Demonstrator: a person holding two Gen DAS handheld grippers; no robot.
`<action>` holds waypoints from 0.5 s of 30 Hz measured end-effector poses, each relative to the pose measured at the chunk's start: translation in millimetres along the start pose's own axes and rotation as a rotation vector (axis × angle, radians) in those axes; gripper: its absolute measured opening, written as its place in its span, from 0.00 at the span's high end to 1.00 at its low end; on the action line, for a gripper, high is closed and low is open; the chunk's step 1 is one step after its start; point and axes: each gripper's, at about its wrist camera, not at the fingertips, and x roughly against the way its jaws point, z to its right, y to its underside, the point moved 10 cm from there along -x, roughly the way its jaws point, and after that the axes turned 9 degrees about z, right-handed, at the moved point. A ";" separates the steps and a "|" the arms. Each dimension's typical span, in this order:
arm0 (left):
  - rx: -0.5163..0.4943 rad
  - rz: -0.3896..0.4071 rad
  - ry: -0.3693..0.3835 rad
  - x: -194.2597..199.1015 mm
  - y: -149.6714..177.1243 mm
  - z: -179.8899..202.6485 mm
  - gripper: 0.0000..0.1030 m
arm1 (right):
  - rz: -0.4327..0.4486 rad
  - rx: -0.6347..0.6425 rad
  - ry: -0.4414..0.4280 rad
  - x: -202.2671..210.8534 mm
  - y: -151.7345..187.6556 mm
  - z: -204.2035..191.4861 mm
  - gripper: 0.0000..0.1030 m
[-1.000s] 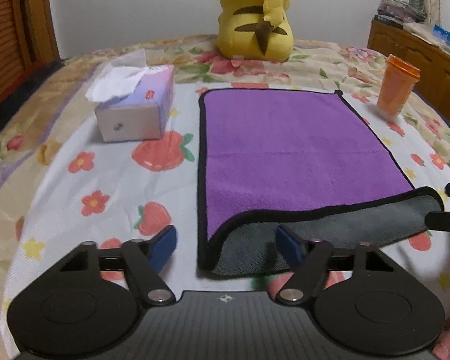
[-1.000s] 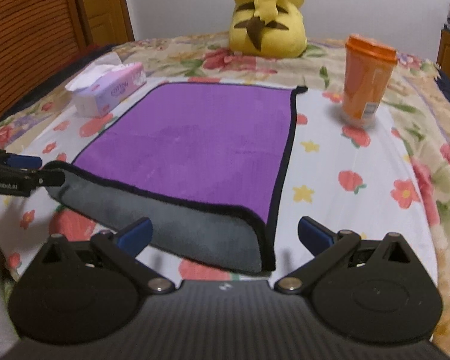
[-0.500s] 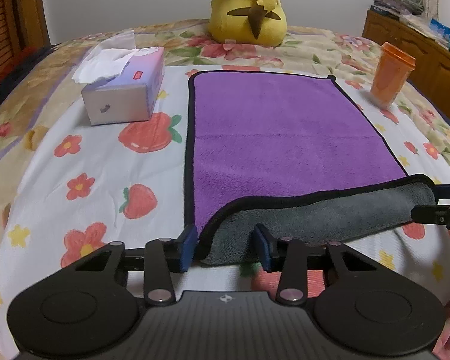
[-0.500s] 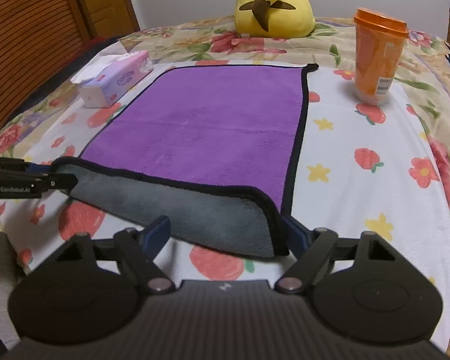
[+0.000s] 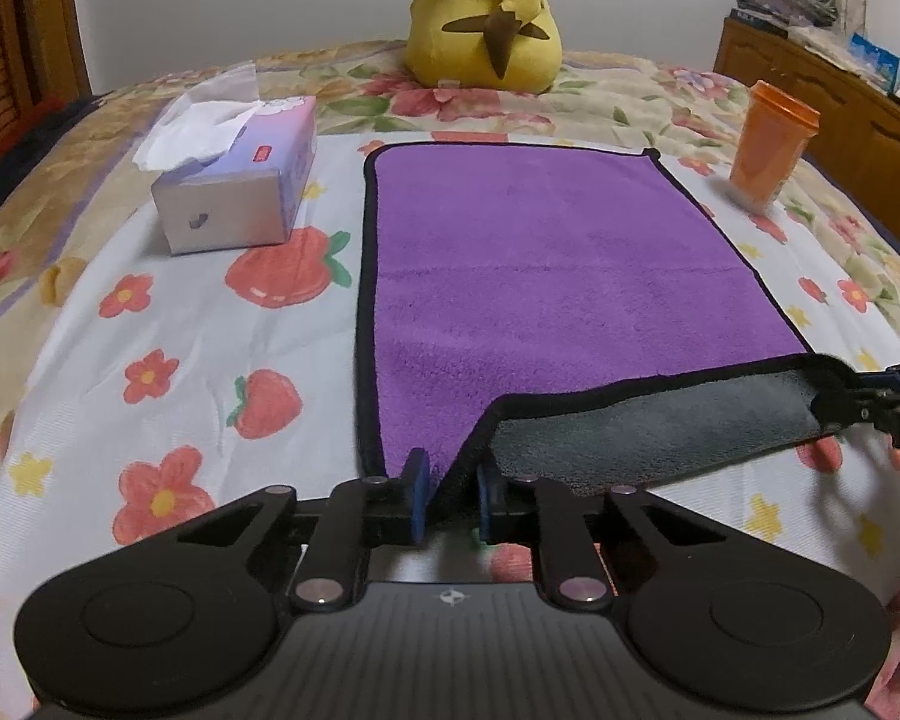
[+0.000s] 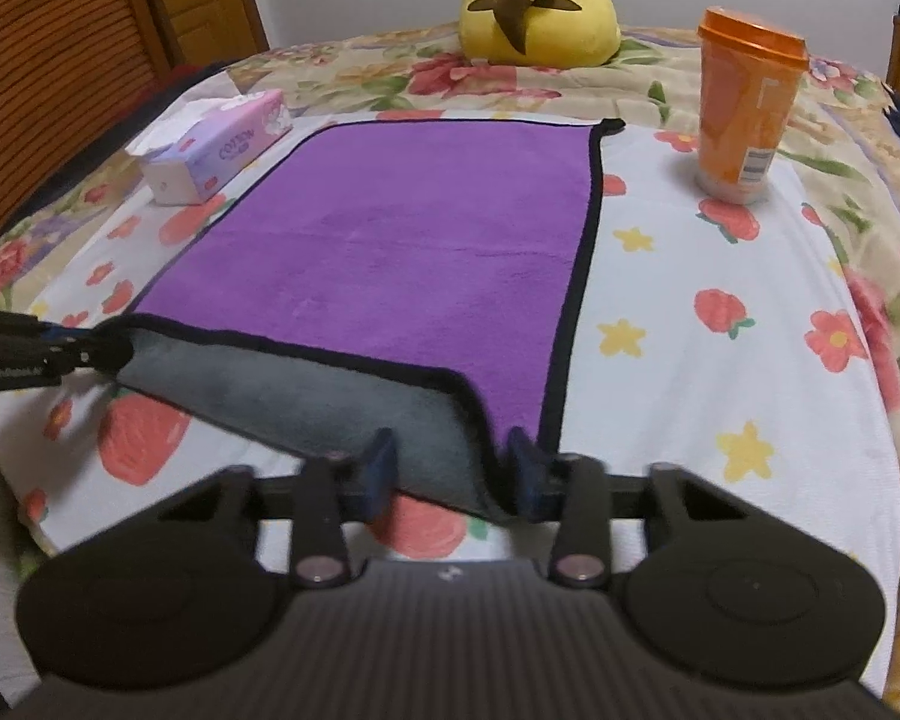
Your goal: Fold towel
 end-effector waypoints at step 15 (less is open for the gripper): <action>-0.011 0.118 0.012 20.9 -23.4 6.1 0.88 | 0.075 0.027 0.016 9.8 -17.4 3.4 0.96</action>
